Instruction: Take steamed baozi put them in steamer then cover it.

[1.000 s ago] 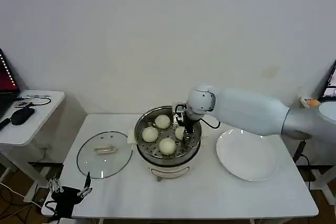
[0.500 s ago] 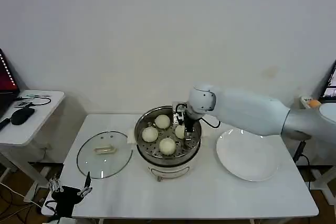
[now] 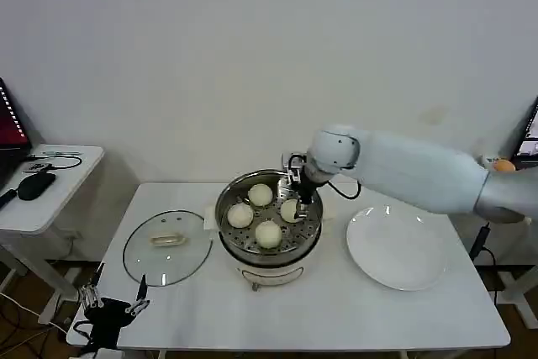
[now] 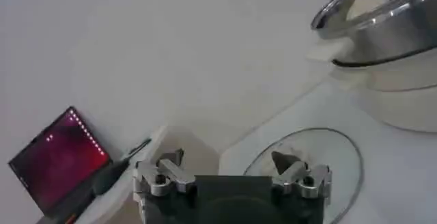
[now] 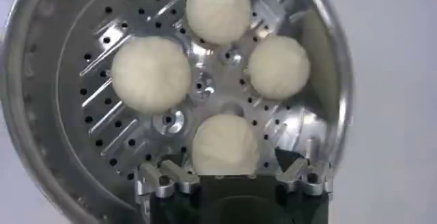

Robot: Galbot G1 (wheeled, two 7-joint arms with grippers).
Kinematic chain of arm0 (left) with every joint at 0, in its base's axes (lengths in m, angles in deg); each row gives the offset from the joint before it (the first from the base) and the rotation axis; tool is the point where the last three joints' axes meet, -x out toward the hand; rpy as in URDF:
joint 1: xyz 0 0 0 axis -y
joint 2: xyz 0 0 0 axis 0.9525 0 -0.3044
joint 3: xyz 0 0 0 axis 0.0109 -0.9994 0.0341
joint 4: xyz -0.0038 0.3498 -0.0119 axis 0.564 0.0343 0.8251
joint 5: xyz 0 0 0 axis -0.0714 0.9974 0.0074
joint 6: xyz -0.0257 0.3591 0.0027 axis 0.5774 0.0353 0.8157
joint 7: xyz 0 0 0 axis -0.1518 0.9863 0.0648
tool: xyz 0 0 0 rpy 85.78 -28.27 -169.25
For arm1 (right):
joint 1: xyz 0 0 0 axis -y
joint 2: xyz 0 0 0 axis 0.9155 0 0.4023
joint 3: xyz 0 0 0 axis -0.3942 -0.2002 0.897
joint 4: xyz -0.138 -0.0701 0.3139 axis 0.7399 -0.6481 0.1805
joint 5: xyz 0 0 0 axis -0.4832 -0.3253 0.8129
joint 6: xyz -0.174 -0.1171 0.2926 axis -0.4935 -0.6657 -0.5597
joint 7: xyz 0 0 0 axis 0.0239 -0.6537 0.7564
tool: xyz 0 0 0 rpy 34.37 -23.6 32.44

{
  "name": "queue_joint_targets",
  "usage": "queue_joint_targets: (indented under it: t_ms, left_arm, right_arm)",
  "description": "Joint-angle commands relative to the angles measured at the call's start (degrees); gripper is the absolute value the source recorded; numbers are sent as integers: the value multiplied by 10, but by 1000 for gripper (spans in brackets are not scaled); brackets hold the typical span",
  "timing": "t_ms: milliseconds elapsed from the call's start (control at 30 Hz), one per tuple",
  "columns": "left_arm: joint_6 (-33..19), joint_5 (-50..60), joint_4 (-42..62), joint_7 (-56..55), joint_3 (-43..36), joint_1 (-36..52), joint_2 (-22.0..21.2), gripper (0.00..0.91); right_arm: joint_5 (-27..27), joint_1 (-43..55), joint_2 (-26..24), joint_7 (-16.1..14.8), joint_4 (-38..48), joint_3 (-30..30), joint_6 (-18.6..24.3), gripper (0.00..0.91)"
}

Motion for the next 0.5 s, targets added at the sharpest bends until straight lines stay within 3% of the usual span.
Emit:
queue_joint_targets:
  t_ms: [33,233,333,433,467,500]
  left_arm:
    - [0,0,-2,1,1,-1,1,907]
    - [0,0,5,0,-3,4,0,907]
    - [0,1,7,0,-6,6,-2,907]
    - [2,0,10,0,-6,10,0,907]
    - [3,-1,12,0,-6,11,0,907]
    - [5,-3,14,-2,-6,13,1,907]
  right_arm:
    - [43,-4,-65,32,-75,63,-2,907]
    - [76,-47,-115,125,-137,120,14,907]
    - [79,-105,-143,197,-166,185,33,907]
    - [74,-194,-170,288,-185,290,64,907]
    - [74,-213,-174,302,-188,320,71,907]
    - [65,-272,-180,342,-196,359,93,907]
